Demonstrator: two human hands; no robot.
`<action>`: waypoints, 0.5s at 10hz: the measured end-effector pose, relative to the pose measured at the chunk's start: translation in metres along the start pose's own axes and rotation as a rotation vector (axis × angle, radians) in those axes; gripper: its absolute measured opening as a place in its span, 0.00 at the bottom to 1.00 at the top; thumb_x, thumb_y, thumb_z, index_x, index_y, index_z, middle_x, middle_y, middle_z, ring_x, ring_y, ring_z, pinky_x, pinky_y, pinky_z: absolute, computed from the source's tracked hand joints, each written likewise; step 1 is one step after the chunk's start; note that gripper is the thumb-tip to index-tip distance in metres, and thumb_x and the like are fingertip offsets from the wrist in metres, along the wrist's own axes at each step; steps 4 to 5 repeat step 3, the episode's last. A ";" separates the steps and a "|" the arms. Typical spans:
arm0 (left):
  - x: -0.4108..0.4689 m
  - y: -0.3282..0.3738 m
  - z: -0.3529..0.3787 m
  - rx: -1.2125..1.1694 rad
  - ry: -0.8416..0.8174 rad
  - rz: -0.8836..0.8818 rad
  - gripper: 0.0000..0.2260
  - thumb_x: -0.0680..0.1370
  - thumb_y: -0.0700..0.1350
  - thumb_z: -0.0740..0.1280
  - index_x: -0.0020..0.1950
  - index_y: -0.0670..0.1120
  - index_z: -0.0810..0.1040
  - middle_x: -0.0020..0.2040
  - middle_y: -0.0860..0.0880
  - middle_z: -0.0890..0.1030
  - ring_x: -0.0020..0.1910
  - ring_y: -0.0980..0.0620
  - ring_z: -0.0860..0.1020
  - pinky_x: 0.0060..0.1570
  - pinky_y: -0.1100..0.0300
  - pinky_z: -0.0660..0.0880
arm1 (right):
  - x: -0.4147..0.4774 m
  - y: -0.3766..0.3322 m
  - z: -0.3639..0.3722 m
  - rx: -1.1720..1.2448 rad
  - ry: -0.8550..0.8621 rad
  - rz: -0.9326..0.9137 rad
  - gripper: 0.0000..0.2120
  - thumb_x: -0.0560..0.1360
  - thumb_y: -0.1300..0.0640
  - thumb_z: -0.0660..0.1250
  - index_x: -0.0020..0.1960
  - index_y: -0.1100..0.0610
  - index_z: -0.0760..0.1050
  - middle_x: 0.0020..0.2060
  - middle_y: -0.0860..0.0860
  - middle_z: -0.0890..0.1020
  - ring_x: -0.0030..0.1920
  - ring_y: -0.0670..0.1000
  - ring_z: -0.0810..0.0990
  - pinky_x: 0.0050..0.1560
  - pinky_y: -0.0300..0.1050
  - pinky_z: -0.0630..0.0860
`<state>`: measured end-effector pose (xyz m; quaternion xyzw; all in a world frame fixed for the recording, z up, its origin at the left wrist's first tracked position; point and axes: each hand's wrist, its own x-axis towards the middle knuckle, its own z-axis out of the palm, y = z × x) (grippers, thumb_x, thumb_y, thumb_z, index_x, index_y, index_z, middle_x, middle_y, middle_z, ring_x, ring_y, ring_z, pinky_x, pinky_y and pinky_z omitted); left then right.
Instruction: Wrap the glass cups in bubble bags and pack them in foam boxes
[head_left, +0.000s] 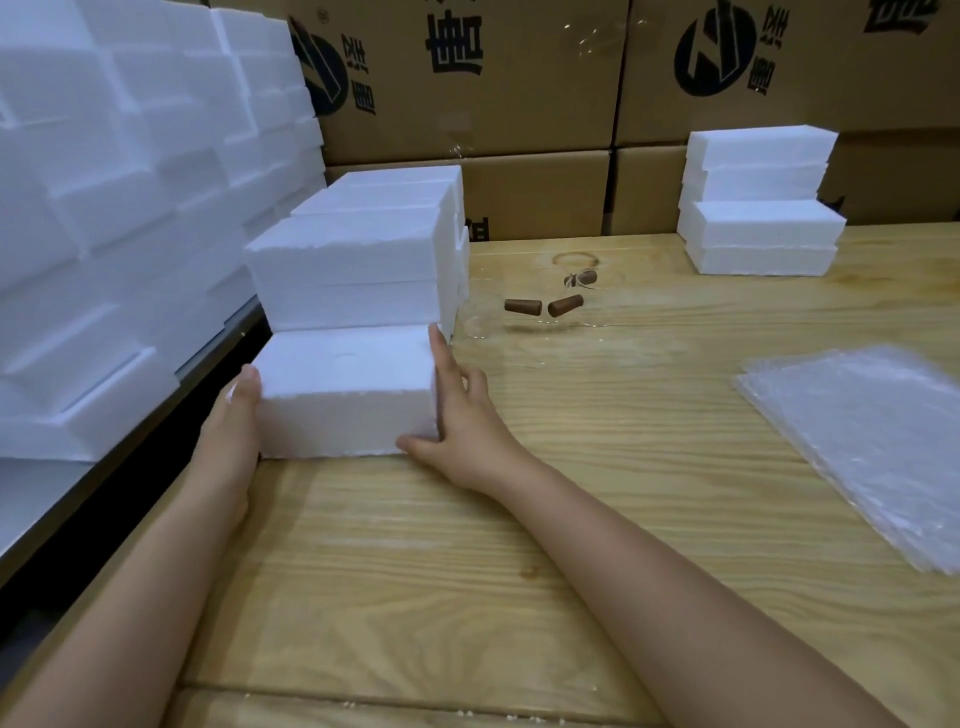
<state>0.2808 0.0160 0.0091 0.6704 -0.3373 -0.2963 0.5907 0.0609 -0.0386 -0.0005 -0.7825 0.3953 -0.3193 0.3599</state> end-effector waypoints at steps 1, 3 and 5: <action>0.006 -0.002 0.001 0.012 0.013 -0.022 0.32 0.73 0.72 0.55 0.73 0.58 0.66 0.70 0.54 0.71 0.67 0.51 0.70 0.66 0.51 0.66 | 0.005 0.006 -0.001 -0.010 0.000 -0.012 0.53 0.71 0.51 0.73 0.69 0.28 0.31 0.69 0.52 0.54 0.63 0.52 0.68 0.60 0.39 0.63; -0.009 0.002 0.009 0.067 0.140 0.019 0.33 0.75 0.72 0.50 0.76 0.57 0.57 0.72 0.51 0.67 0.70 0.47 0.66 0.67 0.49 0.63 | -0.015 0.000 -0.034 0.078 -0.136 0.002 0.56 0.68 0.45 0.74 0.68 0.29 0.27 0.72 0.39 0.43 0.72 0.47 0.57 0.70 0.41 0.55; -0.009 0.002 0.009 0.067 0.140 0.019 0.33 0.75 0.72 0.50 0.76 0.57 0.57 0.72 0.51 0.67 0.70 0.47 0.66 0.67 0.49 0.63 | -0.015 0.000 -0.034 0.078 -0.136 0.002 0.56 0.68 0.45 0.74 0.68 0.29 0.27 0.72 0.39 0.43 0.72 0.47 0.57 0.70 0.41 0.55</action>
